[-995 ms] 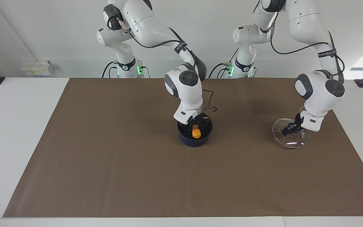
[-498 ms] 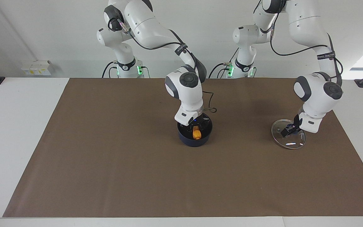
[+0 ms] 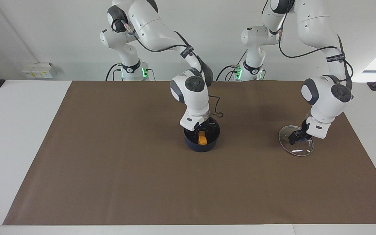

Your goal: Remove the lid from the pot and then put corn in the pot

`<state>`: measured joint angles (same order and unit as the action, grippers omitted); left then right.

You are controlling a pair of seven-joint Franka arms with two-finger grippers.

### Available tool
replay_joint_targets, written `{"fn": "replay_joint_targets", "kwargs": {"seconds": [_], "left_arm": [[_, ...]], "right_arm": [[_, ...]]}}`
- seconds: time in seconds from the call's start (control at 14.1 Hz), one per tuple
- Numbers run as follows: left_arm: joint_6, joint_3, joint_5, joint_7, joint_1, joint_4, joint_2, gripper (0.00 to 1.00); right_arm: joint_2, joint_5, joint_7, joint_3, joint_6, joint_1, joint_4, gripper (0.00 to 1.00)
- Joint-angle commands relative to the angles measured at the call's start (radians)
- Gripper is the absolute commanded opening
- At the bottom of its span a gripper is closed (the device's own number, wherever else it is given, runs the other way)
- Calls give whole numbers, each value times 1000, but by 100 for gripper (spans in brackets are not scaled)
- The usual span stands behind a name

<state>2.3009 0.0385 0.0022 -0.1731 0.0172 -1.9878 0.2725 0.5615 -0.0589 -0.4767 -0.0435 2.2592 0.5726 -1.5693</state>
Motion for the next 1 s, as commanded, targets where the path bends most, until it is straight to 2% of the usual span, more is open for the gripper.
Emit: {"fn": "replay_joint_targets", "kwargs": {"seconds": [0.0, 0.21, 0.57, 0.71, 0.92], "left_arm": [[-27, 9, 13, 6, -55, 42, -3, 100], [-162, 7, 19, 26, -77, 168, 20, 100], [-319, -11, 9, 112, -89, 294, 20, 100], [-403, -15, -4, 113, -109, 354, 17, 100], [-501, -26, -31, 168, -114, 374, -16, 100]], "right_arm": [[-3, 8, -13, -7, 25, 4, -2, 83], [-44, 10, -57, -6, 8, 7, -5, 84], [-139, 11, -126, 4, -65, 6, -12, 91], [-199, 13, -128, 10, -133, -19, -15, 91], [-307, 25, -120, 7, -162, -129, -64, 99]]}}
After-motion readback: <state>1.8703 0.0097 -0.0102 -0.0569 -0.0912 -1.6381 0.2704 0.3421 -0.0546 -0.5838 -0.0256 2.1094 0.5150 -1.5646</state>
